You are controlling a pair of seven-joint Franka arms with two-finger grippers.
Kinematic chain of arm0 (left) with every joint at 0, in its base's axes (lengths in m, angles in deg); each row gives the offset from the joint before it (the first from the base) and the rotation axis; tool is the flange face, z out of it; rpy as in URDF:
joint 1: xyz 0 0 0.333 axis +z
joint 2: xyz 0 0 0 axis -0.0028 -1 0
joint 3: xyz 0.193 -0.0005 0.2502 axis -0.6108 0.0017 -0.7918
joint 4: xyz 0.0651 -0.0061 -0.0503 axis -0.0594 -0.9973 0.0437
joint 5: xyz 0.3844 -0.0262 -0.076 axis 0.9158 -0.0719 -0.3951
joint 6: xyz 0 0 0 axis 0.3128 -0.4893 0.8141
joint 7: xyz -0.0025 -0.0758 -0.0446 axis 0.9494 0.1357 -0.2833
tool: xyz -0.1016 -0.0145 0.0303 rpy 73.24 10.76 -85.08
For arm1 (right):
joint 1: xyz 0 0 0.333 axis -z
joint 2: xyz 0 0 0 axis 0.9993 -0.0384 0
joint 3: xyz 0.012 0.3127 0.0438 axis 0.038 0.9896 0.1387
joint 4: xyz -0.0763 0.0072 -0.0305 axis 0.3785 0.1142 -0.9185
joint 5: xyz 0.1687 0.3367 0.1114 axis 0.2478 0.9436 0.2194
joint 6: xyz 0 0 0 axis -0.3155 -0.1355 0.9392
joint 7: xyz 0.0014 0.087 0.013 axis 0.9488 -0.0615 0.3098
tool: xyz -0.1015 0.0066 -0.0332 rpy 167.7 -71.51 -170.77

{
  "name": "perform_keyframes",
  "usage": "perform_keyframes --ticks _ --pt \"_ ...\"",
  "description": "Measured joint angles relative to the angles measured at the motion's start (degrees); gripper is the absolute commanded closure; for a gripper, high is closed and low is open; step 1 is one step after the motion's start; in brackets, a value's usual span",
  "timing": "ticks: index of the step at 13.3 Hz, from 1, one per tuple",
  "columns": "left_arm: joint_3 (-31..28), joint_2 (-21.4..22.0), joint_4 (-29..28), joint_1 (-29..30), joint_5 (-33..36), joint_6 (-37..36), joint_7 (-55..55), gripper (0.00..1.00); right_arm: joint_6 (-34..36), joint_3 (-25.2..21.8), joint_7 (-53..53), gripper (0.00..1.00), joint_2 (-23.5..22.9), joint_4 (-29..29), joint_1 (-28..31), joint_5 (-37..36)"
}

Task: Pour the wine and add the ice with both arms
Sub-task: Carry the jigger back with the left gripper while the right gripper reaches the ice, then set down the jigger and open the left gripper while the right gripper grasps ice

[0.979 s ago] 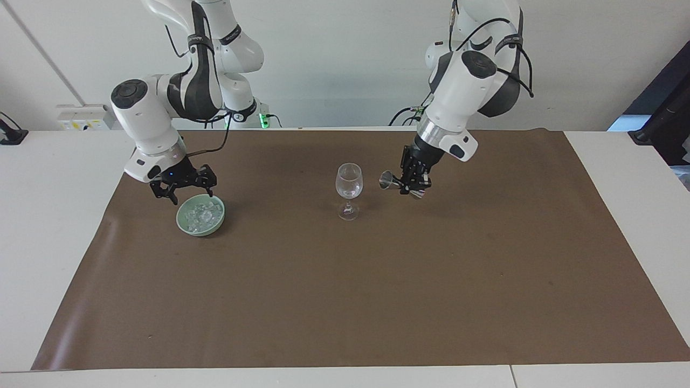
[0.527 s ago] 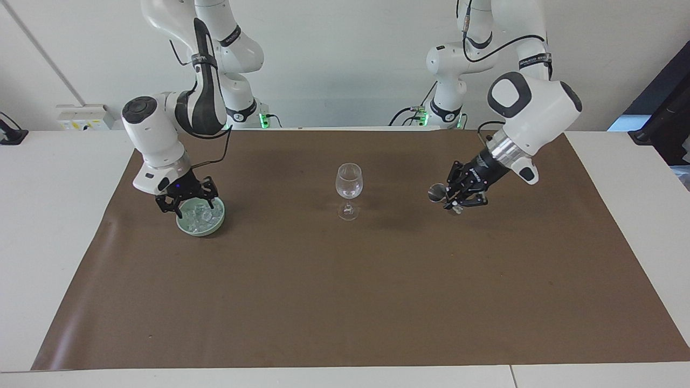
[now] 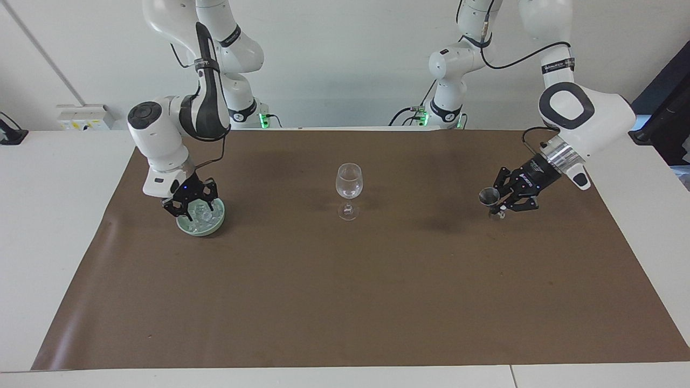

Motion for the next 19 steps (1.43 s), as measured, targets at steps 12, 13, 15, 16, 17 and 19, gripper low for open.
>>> perform_keyframes --ticks 12,13,15,16,17,19 --pt "0.0 -14.9 2.3 10.7 -16.0 -7.4 -13.6 1.0 -3.9 -0.1 11.4 0.54 0.8 -3.7 0.4 0.0" --pt "0.1 -15.8 2.9 10.8 -16.8 -7.7 -13.9 1.0 -4.4 -0.1 11.4 0.54 0.8 -3.9 0.4 0.0" --pt "0.1 -16.7 3.0 11.6 -17.3 -9.0 -15.9 1.0 -5.4 -0.1 11.4 0.54 0.8 -4.3 0.4 0.0" --pt "0.1 -16.9 2.8 12.3 -17.3 -9.4 -17.4 1.0 -6.0 -0.1 11.4 0.54 0.8 -4.6 0.4 0.0" --pt "0.1 -17.0 2.4 13.1 -17.4 -9.6 -18.7 1.0 -6.1 -0.1 11.4 0.54 0.8 -4.7 0.4 0.0" --pt "0.1 -17.2 1.8 14.0 -18.3 -9.6 -20.0 1.0 -6.2 -0.1 11.4 0.54 0.8 -4.7 0.4 0.0"
